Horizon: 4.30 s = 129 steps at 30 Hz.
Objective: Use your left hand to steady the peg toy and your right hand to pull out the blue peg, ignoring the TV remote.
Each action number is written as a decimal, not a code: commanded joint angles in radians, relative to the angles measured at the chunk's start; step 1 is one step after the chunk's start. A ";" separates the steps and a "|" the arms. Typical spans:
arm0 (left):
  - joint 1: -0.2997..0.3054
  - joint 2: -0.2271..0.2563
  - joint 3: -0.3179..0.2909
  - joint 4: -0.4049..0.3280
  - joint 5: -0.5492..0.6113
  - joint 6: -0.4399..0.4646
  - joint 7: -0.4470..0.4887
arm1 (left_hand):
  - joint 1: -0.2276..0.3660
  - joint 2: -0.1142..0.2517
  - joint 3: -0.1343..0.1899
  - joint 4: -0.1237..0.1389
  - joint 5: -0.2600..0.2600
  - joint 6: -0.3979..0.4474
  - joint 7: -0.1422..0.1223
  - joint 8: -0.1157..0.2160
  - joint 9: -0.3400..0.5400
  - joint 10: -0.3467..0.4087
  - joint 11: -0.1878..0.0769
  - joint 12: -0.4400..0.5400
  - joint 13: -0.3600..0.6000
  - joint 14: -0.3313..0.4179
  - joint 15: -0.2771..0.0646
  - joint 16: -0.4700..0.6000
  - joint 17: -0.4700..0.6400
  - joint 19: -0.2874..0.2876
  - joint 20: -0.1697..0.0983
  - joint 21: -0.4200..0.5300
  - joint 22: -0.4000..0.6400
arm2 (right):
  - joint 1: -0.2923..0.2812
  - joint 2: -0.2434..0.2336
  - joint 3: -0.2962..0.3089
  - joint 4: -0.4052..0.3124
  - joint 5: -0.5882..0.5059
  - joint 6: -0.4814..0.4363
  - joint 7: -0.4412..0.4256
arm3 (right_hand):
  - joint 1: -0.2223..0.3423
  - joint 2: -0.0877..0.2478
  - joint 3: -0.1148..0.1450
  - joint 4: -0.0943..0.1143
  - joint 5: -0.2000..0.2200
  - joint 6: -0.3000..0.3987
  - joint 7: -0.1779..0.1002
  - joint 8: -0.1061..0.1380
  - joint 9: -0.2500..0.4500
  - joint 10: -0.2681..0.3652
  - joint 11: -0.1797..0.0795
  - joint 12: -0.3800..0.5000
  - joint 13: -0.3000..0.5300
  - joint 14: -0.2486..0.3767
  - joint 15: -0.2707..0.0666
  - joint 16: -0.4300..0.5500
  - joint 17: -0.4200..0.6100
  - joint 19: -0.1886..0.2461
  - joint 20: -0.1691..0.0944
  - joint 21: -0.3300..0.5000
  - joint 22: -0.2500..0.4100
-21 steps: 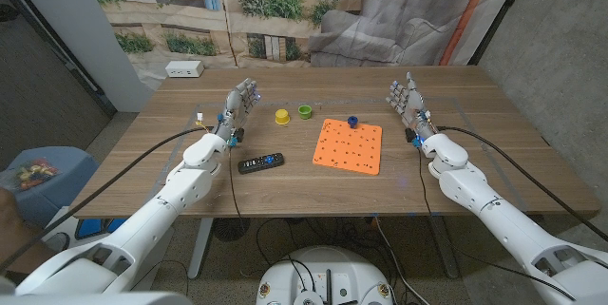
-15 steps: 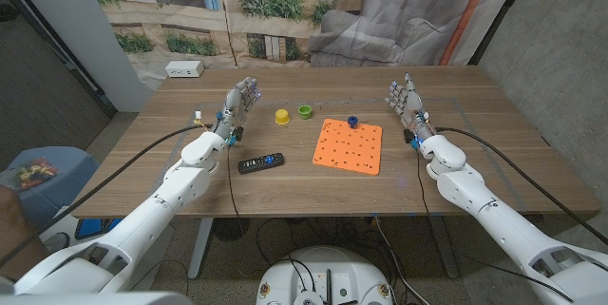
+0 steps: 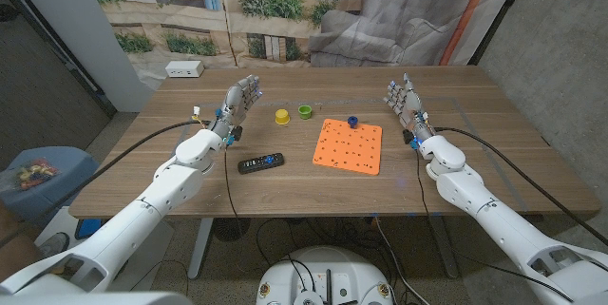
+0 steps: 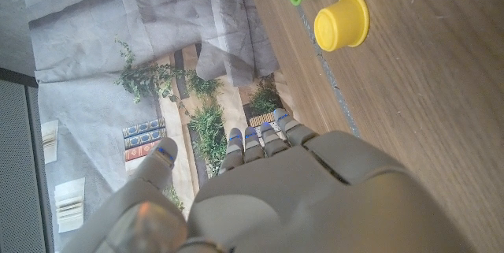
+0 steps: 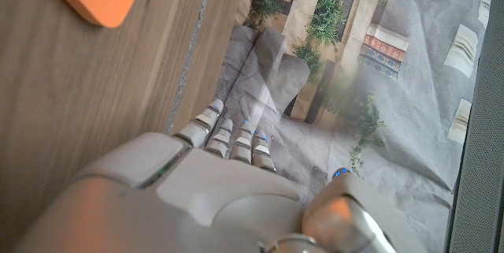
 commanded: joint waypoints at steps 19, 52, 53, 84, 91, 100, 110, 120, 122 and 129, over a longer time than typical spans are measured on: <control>0.091 0.267 -0.013 -0.438 0.223 0.279 0.122 | 0.023 0.079 0.017 -0.027 0.007 0.031 -0.020 0.011 0.002 0.039 -0.018 0.013 0.004 0.028 -0.026 0.004 0.001 0.023 -0.062 0.008 0.005 | 0.001 -0.036 0.025 0.039 0.047 0.019 0.097 | -0.002 0.020 0.008 0.000 0.010 0.008 -0.001 0.005 0.003 -0.004 0.003 0.006 0.002 -0.018 -0.028 0.004 -0.007 -0.005 -0.027 0.005 0.002; -0.150 0.269 0.255 -0.458 0.772 0.345 -0.065 | 0.000 0.071 0.007 -0.023 0.002 0.026 -0.079 0.000 0.003 0.041 -0.068 0.003 0.003 0.027 -0.083 0.006 0.010 -0.013 -0.106 -0.006 0.006 | 0.089 0.023 0.026 0.232 0.055 0.115 0.186 | 0.003 0.021 0.016 -0.005 0.016 0.013 -0.003 0.008 0.003 -0.003 -0.006 0.009 0.001 -0.020 -0.033 0.007 -0.018 -0.010 -0.028 0.006 0.002; -0.156 0.269 0.259 -0.454 0.785 0.339 -0.074 | -0.003 0.070 0.005 -0.019 0.002 0.019 -0.082 -0.002 0.003 0.039 -0.077 0.002 0.003 0.030 -0.088 0.007 0.010 -0.014 -0.107 -0.006 0.006 | 0.088 0.023 0.027 0.231 0.054 0.116 0.185 | 0.003 0.021 0.016 -0.005 0.016 0.013 -0.003 0.008 0.003 -0.003 -0.005 0.009 0.001 -0.019 -0.033 0.007 -0.019 -0.009 -0.028 0.006 0.002; -0.249 0.195 0.366 -0.331 1.138 0.150 -0.269 | -0.034 0.085 -0.027 0.094 0.005 -0.063 -0.078 -0.009 0.003 -0.029 -0.071 -0.013 0.002 -0.016 -0.090 0.000 0.015 -0.105 -0.128 -0.011 0.007 | 0.075 0.033 0.032 0.233 0.037 0.162 0.148 | 0.002 0.023 0.023 -0.006 0.019 0.018 -0.001 0.009 0.003 0.000 -0.004 0.010 0.000 -0.017 -0.029 0.011 -0.028 -0.008 -0.028 0.008 0.002; -0.252 0.159 0.385 -0.300 1.165 0.140 -0.272 | -0.034 0.079 -0.041 0.122 0.006 -0.089 -0.082 -0.010 0.002 -0.047 -0.068 -0.012 0.002 -0.028 -0.088 0.001 0.014 -0.146 -0.134 -0.017 0.007 | 0.073 0.030 0.034 0.225 0.031 0.164 0.135 | 0.004 0.025 0.025 -0.007 0.021 0.017 -0.003 0.007 0.003 0.000 -0.005 0.010 0.000 -0.016 -0.029 0.011 -0.031 -0.007 -0.027 0.009 0.002; -0.272 0.098 0.427 -0.207 1.186 0.076 -0.235 | -0.026 0.076 -0.045 0.131 0.009 -0.100 -0.079 -0.007 0.000 -0.065 -0.065 -0.013 0.001 -0.042 -0.079 -0.003 0.009 -0.194 -0.136 -0.020 0.007 | 0.068 0.029 0.037 0.218 0.036 0.162 0.133 | 0.003 0.025 0.028 -0.007 0.022 0.013 0.001 0.006 0.003 0.004 -0.001 0.012 0.000 -0.014 -0.022 0.013 -0.034 -0.006 -0.024 0.009 0.002; -0.293 0.067 0.464 -0.144 1.214 0.058 -0.245 | -0.026 0.076 -0.051 0.142 0.010 -0.125 -0.081 -0.009 0.000 -0.090 -0.056 -0.013 0.001 -0.077 -0.082 -0.006 0.008 -0.222 -0.165 -0.015 0.007 | 0.079 0.035 0.035 0.237 0.038 0.170 0.147 | 0.002 0.025 0.030 -0.007 0.022 0.015 0.001 0.007 0.003 0.005 -0.001 0.012 0.000 -0.013 -0.023 0.014 -0.036 -0.006 -0.023 0.009 0.002; -0.322 0.041 0.493 -0.090 1.213 0.020 -0.259 | -0.021 0.093 -0.048 0.150 0.013 -0.126 -0.082 -0.003 -0.001 -0.125 -0.042 -0.016 0.001 -0.113 -0.071 -0.008 0.007 -0.238 -0.159 -0.010 0.007 | 0.072 0.031 0.040 0.230 0.036 0.171 0.134 | 0.001 0.025 0.031 -0.007 0.023 0.014 0.002 0.007 0.003 0.004 -0.001 0.011 0.000 -0.014 -0.023 0.014 -0.038 -0.006 -0.022 0.009 0.002; -0.319 0.037 0.491 -0.087 1.210 0.021 -0.249 | -0.020 0.096 -0.047 0.150 0.013 -0.129 -0.082 -0.004 -0.001 -0.133 -0.040 -0.016 0.001 -0.121 -0.070 -0.008 0.007 -0.241 -0.156 -0.009 0.007 | 0.068 0.029 0.040 0.224 0.033 0.172 0.127 | 0.001 0.025 0.032 -0.007 0.023 0.014 0.002 0.007 0.003 0.004 -0.002 0.011 0.000 -0.014 -0.024 0.014 -0.038 -0.006 -0.022 0.009 0.002; -0.332 0.030 0.509 -0.062 1.207 0.007 -0.271 | -0.016 0.099 -0.043 0.148 0.013 -0.128 -0.081 -0.003 -0.001 -0.139 -0.037 -0.014 0.001 -0.134 -0.069 -0.009 0.006 -0.243 -0.155 -0.007 0.007 | 0.055 0.024 0.043 0.210 0.034 0.174 0.123 | 0.001 0.026 0.033 -0.007 0.024 0.013 0.000 0.006 0.003 0.003 0.000 0.011 0.000 -0.015 -0.025 0.015 -0.040 -0.006 -0.021 0.009 0.002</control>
